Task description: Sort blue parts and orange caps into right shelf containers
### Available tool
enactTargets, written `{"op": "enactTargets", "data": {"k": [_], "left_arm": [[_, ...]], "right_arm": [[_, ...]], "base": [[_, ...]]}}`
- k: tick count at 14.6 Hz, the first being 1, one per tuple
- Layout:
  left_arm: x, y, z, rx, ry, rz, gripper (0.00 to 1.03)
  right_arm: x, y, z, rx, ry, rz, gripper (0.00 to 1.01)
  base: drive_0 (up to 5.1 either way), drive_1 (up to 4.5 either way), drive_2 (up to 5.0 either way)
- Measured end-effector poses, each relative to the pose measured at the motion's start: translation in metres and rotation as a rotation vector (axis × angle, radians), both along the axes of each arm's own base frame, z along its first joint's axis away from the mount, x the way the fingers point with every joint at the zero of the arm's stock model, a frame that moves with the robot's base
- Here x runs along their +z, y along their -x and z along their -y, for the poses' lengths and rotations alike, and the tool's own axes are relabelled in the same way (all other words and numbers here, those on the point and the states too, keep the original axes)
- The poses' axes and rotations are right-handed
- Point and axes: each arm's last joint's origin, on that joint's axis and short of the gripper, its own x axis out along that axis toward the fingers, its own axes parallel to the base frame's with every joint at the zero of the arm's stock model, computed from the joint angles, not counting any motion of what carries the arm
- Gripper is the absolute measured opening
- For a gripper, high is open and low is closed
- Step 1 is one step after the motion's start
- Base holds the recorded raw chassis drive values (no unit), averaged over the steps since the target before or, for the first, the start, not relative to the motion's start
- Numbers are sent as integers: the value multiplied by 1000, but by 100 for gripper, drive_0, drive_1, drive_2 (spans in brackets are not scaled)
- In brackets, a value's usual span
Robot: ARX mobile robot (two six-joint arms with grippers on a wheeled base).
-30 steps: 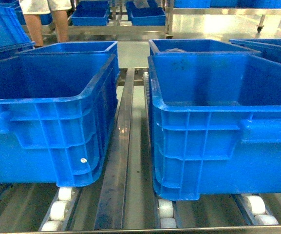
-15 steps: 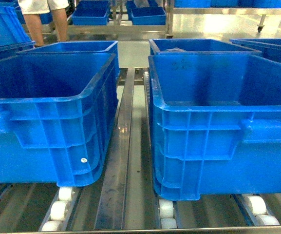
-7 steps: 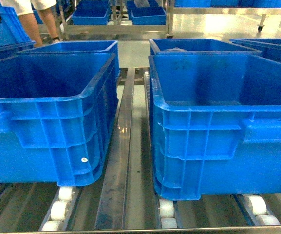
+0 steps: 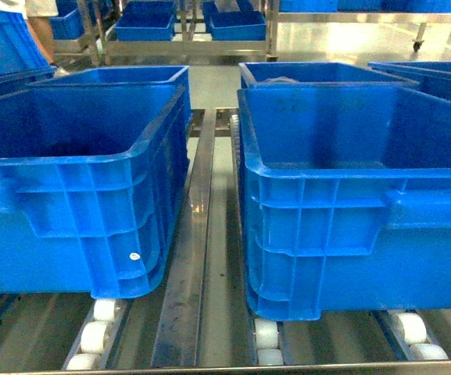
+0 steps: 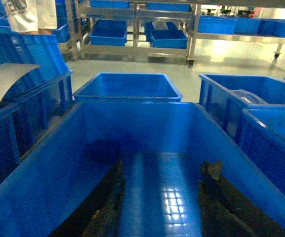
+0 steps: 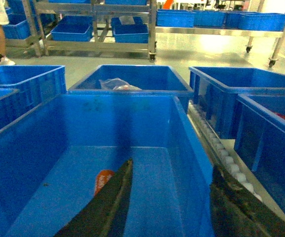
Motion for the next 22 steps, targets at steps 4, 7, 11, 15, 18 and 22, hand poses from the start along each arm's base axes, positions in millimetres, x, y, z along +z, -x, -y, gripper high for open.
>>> {"op": "enactTargets", "data": {"k": [4,7,11,15,18,22], "left_arm": [[-23,30,0,-1,0,-34,5],[-29,50,0,-2,-1,-17,2],[-42,79,0,-2,-1,-25,2],[-54,98,0,-1,-1,-10,2],[-52,107,0,-2,-2,-4,2],[-50,118,0,-2,-2,2,2]], "right_arm": [[-15,30,-1,8,0,-8,8],[-23,49,-1,8,-3,-7,1],[-33,77,-1,8,-4,-7,1],[-47,94,-1,8,-5,-27,1],[-42,104,-1,8,-6,2,1],[-39,114,-1,8,-6,11,1]], "base": [[0,0,0],[0,0,0],[0,0,0],[0,0,0],[0,0,0],[0,0,0]]}}
